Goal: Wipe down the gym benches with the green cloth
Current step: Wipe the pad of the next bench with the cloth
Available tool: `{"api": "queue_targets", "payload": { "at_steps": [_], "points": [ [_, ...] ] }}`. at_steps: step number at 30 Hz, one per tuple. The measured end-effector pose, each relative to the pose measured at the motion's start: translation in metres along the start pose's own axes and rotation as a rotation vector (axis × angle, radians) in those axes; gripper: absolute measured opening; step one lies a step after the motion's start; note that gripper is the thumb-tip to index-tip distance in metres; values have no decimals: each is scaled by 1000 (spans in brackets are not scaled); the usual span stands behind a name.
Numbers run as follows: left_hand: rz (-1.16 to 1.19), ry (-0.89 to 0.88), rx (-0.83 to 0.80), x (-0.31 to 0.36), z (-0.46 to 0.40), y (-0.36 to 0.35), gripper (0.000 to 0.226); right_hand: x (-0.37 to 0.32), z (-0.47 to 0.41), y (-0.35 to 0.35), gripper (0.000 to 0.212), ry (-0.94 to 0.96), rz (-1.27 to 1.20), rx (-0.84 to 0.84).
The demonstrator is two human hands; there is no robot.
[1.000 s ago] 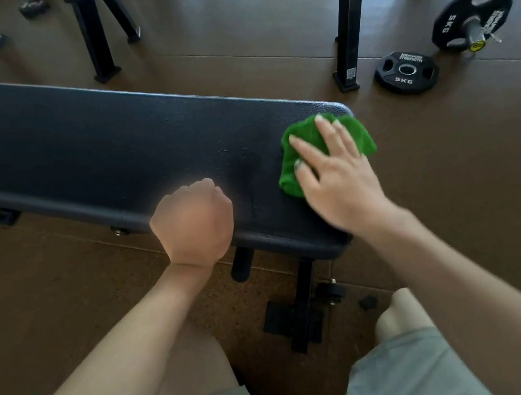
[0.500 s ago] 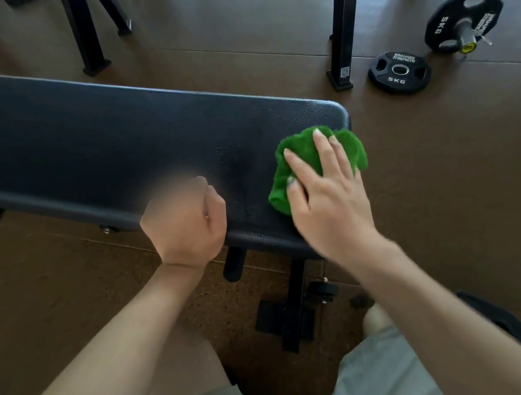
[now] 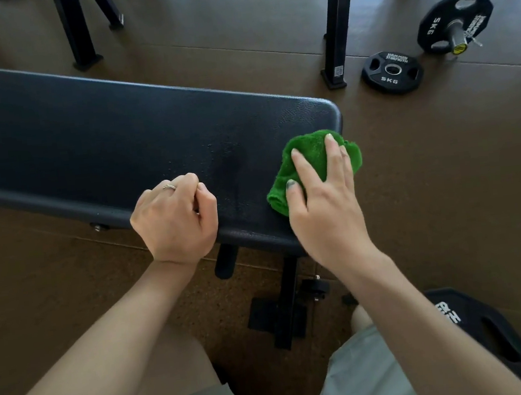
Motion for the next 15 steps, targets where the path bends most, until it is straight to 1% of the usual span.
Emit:
{"api": "queue_targets", "payload": {
  "at_steps": [4,8,12,15],
  "points": [
    [8,-9,-3,1,0,0,32,-6,-82,18,53,-56,50,-14],
    [20,-30,-9,1,-1,0,31,-30,-147,13,51,-95,261,-46],
    [18,-38,-26,1,0,-1,30,-68,-149,-12,53,-14,395,-81],
    [15,-40,-28,0,-1,0,29,-65,-132,-16,58,86,401,-145]
  ]
}}
Point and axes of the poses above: each hand's wrist, its own z-axis away from the middle knuckle, its own y-axis out of the back of the hand, x = y × z, the point moved 6 cm from there along -z, towards the middle knuckle, and after that the axes turned 6 degrees about -y, right-handed, at the moved point
